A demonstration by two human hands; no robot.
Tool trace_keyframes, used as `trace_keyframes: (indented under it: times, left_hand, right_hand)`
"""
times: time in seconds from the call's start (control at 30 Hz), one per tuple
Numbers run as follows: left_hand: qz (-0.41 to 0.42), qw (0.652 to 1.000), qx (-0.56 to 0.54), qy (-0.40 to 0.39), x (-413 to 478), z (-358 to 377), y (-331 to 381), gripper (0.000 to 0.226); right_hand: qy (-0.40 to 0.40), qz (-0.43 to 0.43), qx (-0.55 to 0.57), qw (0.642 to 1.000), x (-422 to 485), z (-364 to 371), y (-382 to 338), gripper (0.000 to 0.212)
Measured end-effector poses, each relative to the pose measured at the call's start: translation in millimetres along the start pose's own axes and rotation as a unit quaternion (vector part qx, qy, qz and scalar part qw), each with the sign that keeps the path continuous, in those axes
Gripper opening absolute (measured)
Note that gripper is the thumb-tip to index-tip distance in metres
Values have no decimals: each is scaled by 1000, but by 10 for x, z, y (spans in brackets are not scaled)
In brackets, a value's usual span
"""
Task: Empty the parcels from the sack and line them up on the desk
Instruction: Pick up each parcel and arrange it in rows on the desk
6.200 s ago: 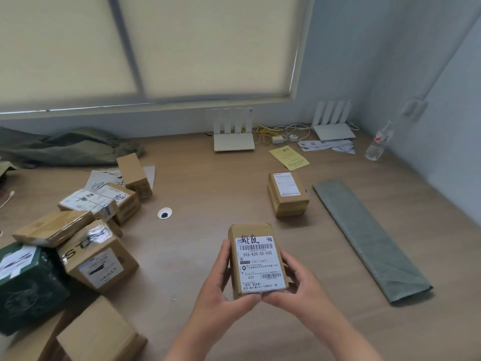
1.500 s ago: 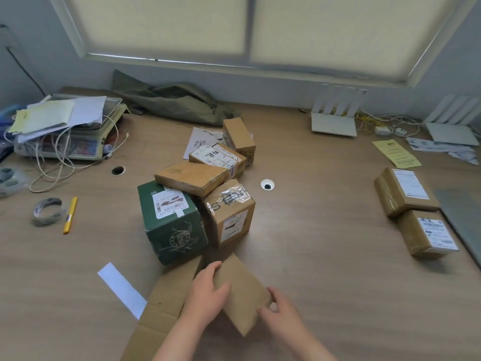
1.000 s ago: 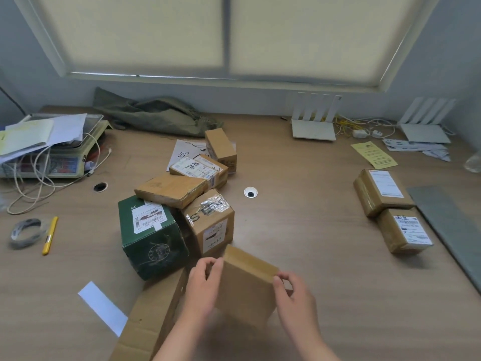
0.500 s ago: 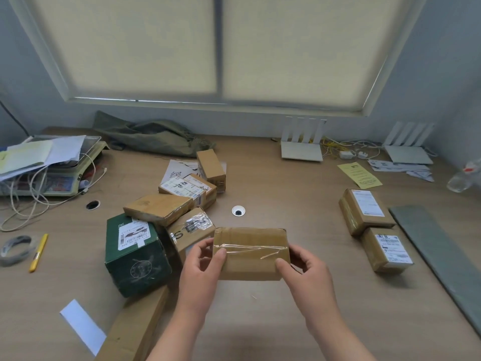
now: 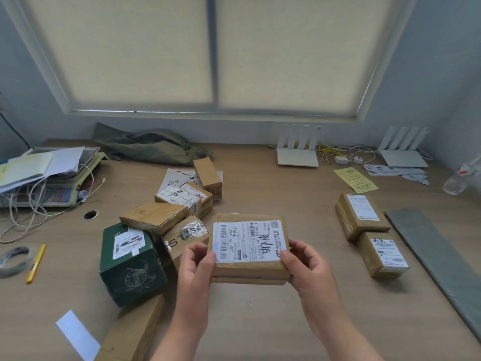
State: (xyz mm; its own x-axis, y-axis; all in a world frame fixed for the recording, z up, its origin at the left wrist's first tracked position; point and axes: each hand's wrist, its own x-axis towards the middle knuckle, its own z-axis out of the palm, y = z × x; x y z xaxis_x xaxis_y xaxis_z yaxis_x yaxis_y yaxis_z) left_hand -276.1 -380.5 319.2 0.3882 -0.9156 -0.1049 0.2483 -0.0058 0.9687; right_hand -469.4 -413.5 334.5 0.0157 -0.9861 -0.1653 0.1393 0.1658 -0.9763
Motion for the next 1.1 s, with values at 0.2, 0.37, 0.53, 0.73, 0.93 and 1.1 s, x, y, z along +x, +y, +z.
trace_keyframes:
  times: [0.2, 0.37, 0.53, 0.73, 0.93, 1.1]
  left_hand:
    - [-7, 998, -21, -56, 17, -66, -21, 62]
    - [-16, 995, 11, -96, 123, -147, 20, 48]
    - [-11, 998, 28, -52, 153, -1, -19, 41]
    - [-53, 996, -44, -51, -6, 215, -185, 76]
    - [-103, 986, -75, -104, 20, 278, -264, 49]
    - [-108, 984, -59, -128, -21, 403, -304, 44]
  right_hand:
    - [-19, 8, 22, 1000, -10, 18, 13, 60]
    - [-62, 67, 49, 995, -63, -36, -11, 57]
    - [-79, 116, 110, 984, -124, 4, 74, 66]
    - [0, 119, 179, 977, -212, 172, 259, 55]
    - [86, 108, 102, 985, -311, 147, 369, 22]
    - [37, 57, 23, 997, -320, -102, 302, 26]
